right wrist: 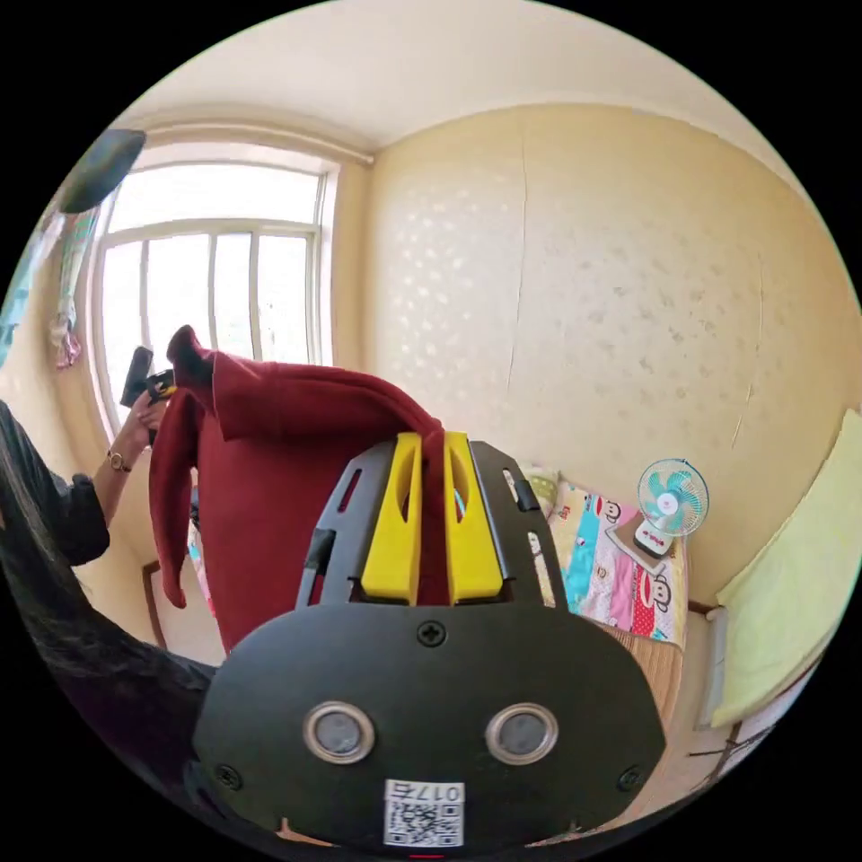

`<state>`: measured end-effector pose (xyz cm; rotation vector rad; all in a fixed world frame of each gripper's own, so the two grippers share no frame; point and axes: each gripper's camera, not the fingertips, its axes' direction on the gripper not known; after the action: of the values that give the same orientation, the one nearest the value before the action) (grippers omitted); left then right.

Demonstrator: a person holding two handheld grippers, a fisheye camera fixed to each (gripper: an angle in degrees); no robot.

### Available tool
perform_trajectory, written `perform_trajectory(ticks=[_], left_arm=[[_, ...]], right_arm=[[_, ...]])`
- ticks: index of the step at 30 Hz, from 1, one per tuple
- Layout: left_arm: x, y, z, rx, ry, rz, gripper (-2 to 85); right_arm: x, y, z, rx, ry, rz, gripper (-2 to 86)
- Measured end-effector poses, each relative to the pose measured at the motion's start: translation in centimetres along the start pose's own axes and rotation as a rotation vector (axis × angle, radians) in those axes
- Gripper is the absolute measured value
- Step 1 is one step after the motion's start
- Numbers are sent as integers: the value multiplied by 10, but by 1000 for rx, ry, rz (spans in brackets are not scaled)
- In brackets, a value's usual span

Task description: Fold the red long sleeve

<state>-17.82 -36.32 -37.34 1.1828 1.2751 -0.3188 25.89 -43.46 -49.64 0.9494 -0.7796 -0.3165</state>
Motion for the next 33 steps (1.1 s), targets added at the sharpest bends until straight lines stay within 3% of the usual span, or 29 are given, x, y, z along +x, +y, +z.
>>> perform_trajectory(ticks=[4,7,10,14,17,19,23,25,27,29,33], left_arm=[[-175,18,139,-215,-247,-371,51],[-198,86,190,-328,-173,-399,54],[-184,185,238,-587,-207,-367,57],[-170,314,267,-867,-284,-407,68],[-163,375,255,-1002,-350,-474,66],[-147,394,231,-1000,-383,-440,59],[-116,404,184,-1186,-317,-481,49],[-108,395,147,-1161,-330,-499,39],[-109,376,92,-1024,-391,-545,36],[-127,356,9,-821,-521,-673,79],[-171,364,-72,-783,-699,-765,121]], right_arm=[[96,74,240,-414,-42,237,45],[83,168,301,-495,-189,346,53],[43,279,332,-618,-299,366,54],[-3,422,345,-865,-322,403,68],[-45,528,337,-1171,-270,265,63],[-60,564,283,-1050,-103,149,40],[-52,623,229,-1200,-138,248,15],[-40,656,194,-1297,-181,314,10],[-27,676,167,-1338,-181,366,8],[-12,681,136,-1261,-217,448,7],[20,679,87,-1032,-310,617,10]])
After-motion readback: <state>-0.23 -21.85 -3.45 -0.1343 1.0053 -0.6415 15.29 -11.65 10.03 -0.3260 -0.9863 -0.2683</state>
